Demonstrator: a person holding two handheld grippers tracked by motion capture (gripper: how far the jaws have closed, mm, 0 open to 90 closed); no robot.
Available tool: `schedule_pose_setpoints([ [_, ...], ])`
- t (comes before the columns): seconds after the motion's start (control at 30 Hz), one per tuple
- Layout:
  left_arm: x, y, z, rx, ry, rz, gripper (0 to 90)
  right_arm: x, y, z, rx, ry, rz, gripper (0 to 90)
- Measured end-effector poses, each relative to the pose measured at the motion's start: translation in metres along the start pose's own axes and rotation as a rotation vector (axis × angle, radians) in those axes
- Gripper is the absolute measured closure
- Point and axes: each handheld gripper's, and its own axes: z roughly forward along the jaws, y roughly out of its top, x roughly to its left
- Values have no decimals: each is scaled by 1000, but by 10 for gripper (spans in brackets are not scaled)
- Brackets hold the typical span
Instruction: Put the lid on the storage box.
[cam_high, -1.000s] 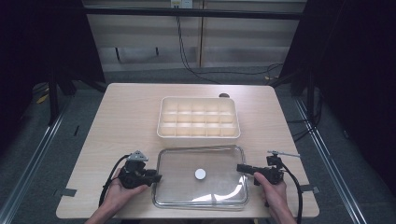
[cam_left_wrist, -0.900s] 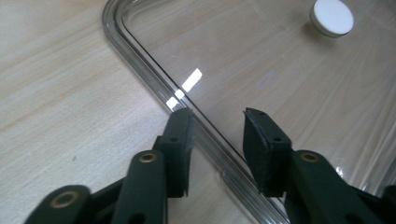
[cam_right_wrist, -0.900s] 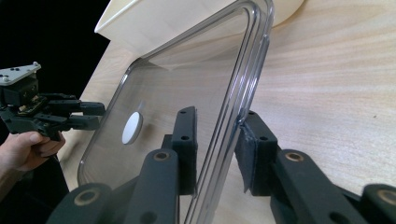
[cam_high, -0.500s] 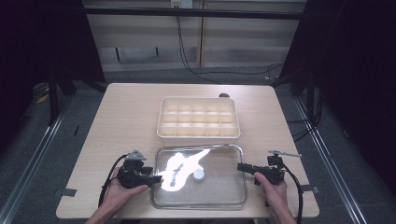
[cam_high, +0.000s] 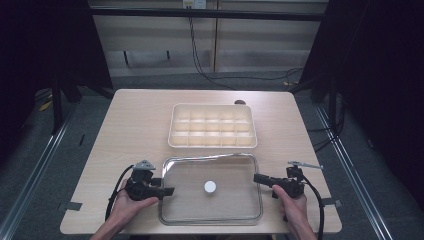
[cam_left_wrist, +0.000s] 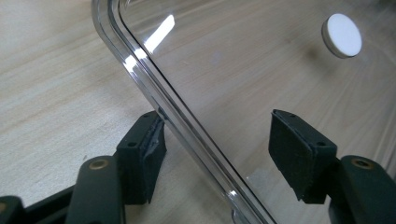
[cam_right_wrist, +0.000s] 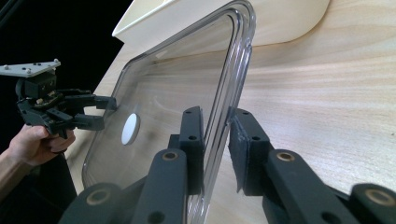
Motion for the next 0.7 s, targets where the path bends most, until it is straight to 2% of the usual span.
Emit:
schedule_pose_setpoints([
  [0.03, 1, 1, -1, 13, -9, -5, 380, 0, 0, 0, 1, 1, 0, 759],
  [0.2, 5, 1, -2, 6, -30, -26, 418, 0, 0, 1, 5, 4, -20, 746],
  [0.3, 6, 1, -2, 7, -32, -22, 427, 1, 0, 2, 8, 14, -19, 732],
  [0.5, 8, 1, -5, -14, -42, -40, 470, 1, 1, 3, 14, 29, -22, 721],
  [0.7, 7, 2, -7, -34, -41, -43, 490, 2, 1, 6, 28, 9, -30, 699],
])
